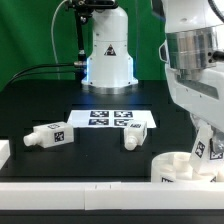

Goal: Assemble stool

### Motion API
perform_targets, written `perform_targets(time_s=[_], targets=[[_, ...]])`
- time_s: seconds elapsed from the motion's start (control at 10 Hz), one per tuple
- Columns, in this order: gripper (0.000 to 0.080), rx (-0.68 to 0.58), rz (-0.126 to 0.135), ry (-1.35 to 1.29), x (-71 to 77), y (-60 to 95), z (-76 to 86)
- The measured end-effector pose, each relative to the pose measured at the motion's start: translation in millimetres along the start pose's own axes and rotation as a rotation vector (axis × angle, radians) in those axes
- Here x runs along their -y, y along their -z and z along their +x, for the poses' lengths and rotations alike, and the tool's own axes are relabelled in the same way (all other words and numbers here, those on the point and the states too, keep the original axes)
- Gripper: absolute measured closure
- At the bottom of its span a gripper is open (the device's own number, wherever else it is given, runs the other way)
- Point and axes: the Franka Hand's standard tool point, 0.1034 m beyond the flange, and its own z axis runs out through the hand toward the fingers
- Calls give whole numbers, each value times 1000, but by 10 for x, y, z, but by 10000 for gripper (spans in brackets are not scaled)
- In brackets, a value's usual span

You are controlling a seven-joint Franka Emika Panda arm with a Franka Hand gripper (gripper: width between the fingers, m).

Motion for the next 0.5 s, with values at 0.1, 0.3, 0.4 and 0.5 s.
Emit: perform_targets(time_s=[0.1, 0.3, 0.4, 0.5], targets=[[465, 20, 14, -152, 4, -6, -14], [465, 30, 21, -179, 4, -11, -24], [406, 27, 19, -105, 4, -5, -32], [241, 29, 13, 21, 10, 30, -61]])
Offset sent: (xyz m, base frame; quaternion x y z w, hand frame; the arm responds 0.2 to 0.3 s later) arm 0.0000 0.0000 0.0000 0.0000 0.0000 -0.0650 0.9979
